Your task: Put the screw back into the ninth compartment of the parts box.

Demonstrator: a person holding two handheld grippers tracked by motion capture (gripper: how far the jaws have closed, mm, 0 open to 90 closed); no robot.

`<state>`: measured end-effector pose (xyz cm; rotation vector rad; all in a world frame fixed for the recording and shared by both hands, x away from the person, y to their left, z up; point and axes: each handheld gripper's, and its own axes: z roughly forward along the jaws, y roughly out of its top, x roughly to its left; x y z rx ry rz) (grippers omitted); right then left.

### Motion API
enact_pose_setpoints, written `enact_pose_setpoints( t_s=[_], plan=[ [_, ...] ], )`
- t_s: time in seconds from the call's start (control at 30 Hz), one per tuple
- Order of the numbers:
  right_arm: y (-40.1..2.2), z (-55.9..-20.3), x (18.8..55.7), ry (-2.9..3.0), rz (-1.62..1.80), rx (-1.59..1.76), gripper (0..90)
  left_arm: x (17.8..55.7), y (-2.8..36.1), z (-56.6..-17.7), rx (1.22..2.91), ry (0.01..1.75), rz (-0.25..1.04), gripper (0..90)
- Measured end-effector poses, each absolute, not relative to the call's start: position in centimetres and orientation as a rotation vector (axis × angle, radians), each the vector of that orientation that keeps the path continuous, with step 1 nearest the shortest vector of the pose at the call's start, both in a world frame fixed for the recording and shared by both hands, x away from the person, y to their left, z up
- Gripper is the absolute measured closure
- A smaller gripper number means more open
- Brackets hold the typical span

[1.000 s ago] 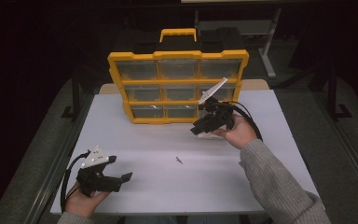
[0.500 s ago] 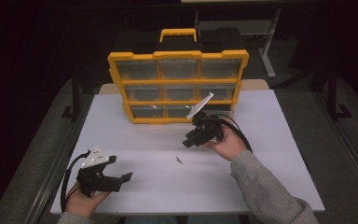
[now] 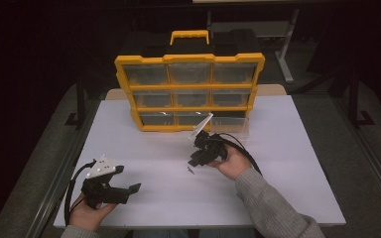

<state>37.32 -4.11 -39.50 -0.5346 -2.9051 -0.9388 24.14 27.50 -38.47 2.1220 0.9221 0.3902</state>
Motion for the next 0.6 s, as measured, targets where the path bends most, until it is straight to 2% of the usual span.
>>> enact_pose_setpoints(
  t_s=[0.17, 0.6],
  plan=[
    [-3.3, -41.1, 37.4, -2.923, -0.887, -0.54, 73.2, 24.1, 27.5, -38.5, 2.114, 0.922, 0.395, 15.2],
    [-2.7, -42.9, 37.6, -2.903, -0.872, -0.576, 77.2, 24.1, 27.5, -38.5, 2.116, 0.925, 0.393, 15.2]
  ],
)
